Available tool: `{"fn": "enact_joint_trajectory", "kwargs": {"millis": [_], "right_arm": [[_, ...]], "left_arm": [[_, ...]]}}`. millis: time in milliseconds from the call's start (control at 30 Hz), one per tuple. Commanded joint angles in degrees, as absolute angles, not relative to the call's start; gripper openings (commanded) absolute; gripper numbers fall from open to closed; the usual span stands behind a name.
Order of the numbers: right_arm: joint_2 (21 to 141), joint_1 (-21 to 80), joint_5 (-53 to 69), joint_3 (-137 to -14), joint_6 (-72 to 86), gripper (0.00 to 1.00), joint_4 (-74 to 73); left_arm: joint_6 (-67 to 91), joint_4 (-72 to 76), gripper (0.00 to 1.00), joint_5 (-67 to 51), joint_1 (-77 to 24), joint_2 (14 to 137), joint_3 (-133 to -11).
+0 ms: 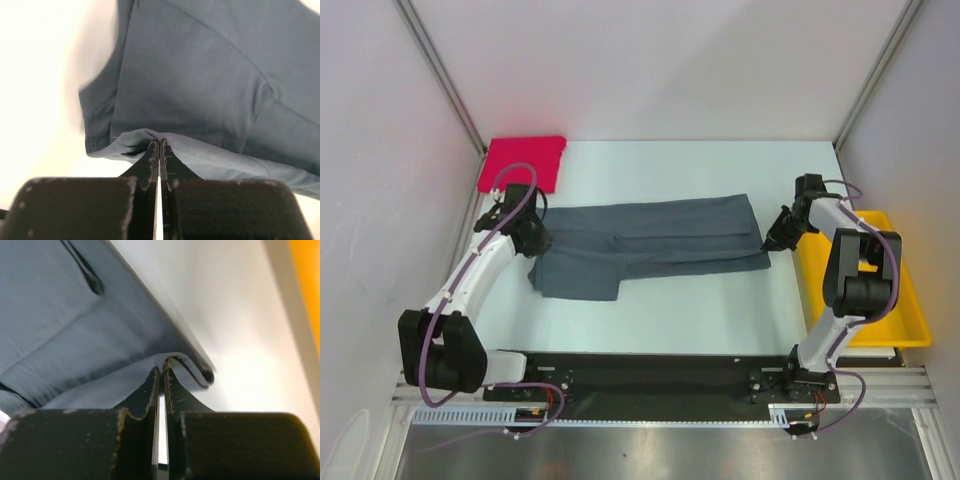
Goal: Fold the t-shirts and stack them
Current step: Fold the tshirt
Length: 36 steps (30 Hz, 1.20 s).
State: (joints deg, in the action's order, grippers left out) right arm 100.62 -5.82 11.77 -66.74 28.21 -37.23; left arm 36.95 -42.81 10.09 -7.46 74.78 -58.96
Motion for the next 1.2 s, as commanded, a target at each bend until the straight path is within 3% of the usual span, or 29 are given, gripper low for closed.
{"fn": "enact_joint_trajectory", "kwargs": {"millis": [0,400,1167], "right_arm": [[104.48,-5.54,15.02,-71.71,24.44,0.06,-40.34],[112.23,-5.01,15.73,-81.2,24.52,0.08,-43.15],[116.89,-5.01,15.56,-85.78,24.61,0.1,-44.3]], "left_arm": [[34.72,-39.56,0.0,8.98,-4.58,76.11,-62.23],[33.4,-38.76,0.0,7.73,-3.78,86.47,-68.2],[31.99,-37.18,0.0,6.68,-3.08,98.43,-75.93]]}}
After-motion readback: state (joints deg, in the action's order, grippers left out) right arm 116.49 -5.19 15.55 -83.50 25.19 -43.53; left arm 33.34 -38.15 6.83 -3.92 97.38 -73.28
